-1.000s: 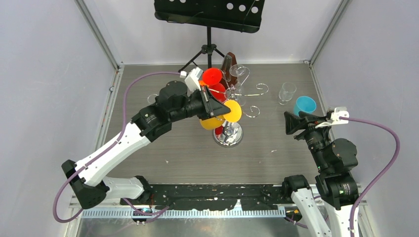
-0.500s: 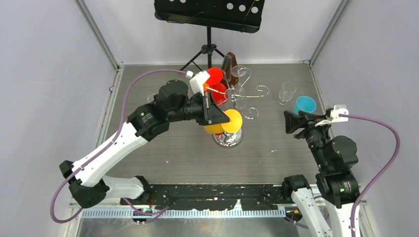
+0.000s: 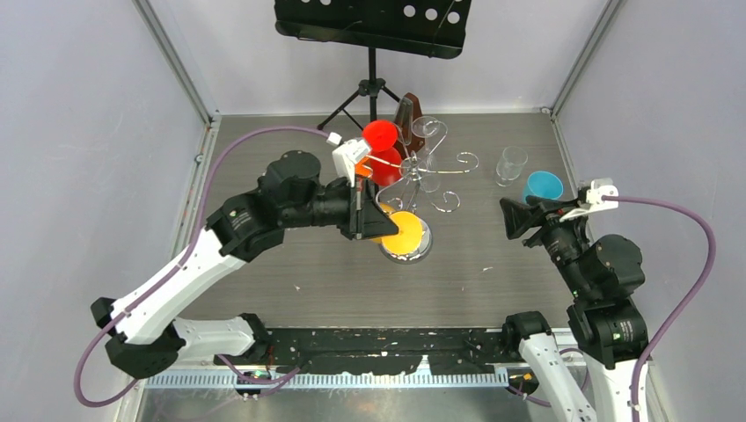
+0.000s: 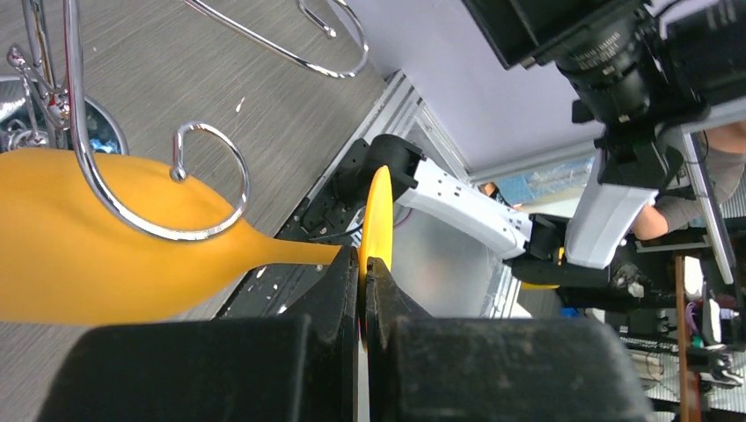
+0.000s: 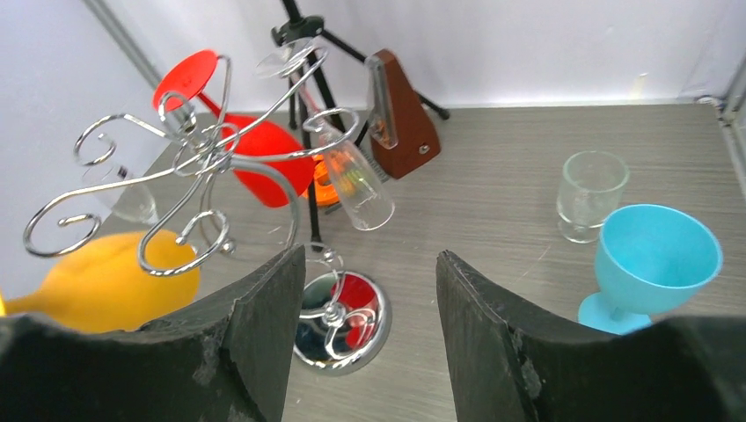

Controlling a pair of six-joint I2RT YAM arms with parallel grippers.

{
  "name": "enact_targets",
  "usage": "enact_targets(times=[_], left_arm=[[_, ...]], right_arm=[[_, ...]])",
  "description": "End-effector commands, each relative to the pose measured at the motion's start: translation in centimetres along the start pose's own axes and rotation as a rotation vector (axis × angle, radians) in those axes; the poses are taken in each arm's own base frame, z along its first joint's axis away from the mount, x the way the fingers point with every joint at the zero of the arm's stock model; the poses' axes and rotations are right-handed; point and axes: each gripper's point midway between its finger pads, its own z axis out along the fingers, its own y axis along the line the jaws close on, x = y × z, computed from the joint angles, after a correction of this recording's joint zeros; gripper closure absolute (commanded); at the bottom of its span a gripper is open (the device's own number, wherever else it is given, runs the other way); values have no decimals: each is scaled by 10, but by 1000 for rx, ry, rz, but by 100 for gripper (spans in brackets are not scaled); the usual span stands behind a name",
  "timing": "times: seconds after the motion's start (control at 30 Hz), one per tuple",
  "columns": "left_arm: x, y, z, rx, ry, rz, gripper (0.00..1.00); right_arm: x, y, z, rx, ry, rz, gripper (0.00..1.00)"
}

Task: Take the wine glass off the wine glass rack
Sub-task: Pick up the wine glass from the wine rack.

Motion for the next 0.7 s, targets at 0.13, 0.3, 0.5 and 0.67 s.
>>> enact_targets(times=[0.13, 0.3, 0.5, 0.67], left_arm=[[25, -3, -36, 29, 15, 158, 100], [47, 14, -42, -19, 49, 210, 100], [65, 39, -47, -106, 55, 235, 100], [76, 53, -47, -152, 57, 246, 100]], right_arm=[[12, 33, -2, -186, 129, -9, 37], [18, 44, -9, -241, 203, -14, 38], [57, 68, -11, -406, 402, 18, 38], [97, 74, -10, -423, 535, -6, 39]])
